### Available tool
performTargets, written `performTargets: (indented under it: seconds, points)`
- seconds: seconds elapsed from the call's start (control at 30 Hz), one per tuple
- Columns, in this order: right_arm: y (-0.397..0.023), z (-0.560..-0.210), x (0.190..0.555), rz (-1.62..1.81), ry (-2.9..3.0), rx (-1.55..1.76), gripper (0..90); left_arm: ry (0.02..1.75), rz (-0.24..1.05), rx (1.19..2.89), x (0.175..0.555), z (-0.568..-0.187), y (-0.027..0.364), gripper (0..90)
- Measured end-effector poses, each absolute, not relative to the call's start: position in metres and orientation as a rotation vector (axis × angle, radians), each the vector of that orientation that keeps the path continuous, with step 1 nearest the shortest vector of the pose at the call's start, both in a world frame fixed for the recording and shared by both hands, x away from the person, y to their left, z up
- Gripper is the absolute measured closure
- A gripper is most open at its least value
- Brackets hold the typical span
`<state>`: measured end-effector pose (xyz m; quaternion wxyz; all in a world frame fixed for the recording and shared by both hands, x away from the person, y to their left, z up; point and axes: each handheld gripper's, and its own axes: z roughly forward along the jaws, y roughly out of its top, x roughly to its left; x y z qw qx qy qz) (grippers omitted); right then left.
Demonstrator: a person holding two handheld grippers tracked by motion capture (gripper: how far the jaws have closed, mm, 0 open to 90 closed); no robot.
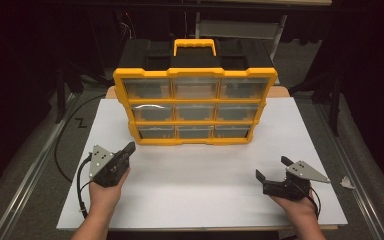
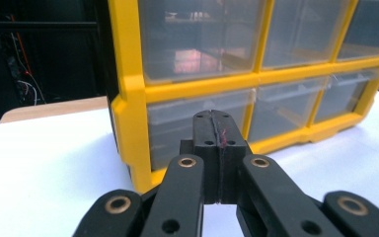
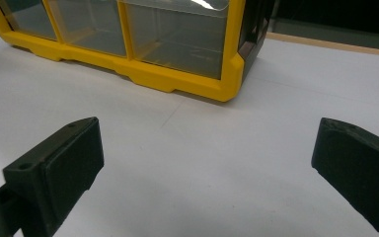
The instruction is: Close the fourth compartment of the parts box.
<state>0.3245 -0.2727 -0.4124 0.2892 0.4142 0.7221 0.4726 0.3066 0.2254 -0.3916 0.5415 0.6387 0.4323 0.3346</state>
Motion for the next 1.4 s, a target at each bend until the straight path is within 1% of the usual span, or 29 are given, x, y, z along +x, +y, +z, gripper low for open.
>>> performTargets:
  seconds: [0.3, 0.43, 0.6, 0.73, 0.8, 0.83, 0.97, 1.07, 1.23, 1.4]
  points:
    - [-0.272, -0.413, 0.323, 1.266, 1.928, 1.104, 0.7, 1.027, 0.790, 1.565, 0.289, -0.410, 0.237, 89.6]
    - [-0.270, -0.413, 0.323, 1.266, 1.932, 1.101, 0.7, 1.003, 0.784, 1.667, 0.286, -0.418, 0.237, 89.4]
    - [-0.268, -0.414, 0.324, 1.260, 1.935, 1.099, 0.7, 1.015, 0.751, 1.632, 0.289, -0.419, 0.242, 87.1]
    - [-0.268, -0.414, 0.323, 1.258, 1.934, 1.096, 0.7, 1.027, 0.749, 1.621, 0.290, -0.421, 0.244, 83.2]
    - [-0.268, -0.414, 0.323, 1.258, 1.933, 1.099, 0.7, 1.025, 0.752, 1.617, 0.290, -0.421, 0.244, 79.9]
    - [-0.268, -0.414, 0.324, 1.258, 1.934, 1.099, 0.7, 1.024, 0.755, 1.617, 0.290, -0.421, 0.244, 76.9]
    - [-0.266, -0.414, 0.326, 1.260, 1.939, 1.097, 0.7, 1.029, 0.761, 1.614, 0.289, -0.423, 0.245, 58.7]
    - [-0.264, -0.415, 0.328, 1.258, 1.948, 1.092, 0.7, 1.053, 0.756, 1.604, 0.290, -0.425, 0.247, 48.3]
    - [-0.263, -0.415, 0.328, 1.264, 1.949, 1.090, 0.7, 1.061, 0.759, 1.618, 0.291, -0.427, 0.247, 38.4]
    - [-0.265, -0.414, 0.327, 1.268, 1.946, 1.092, 0.7, 1.063, 0.738, 1.644, 0.294, -0.427, 0.245, 24.2]
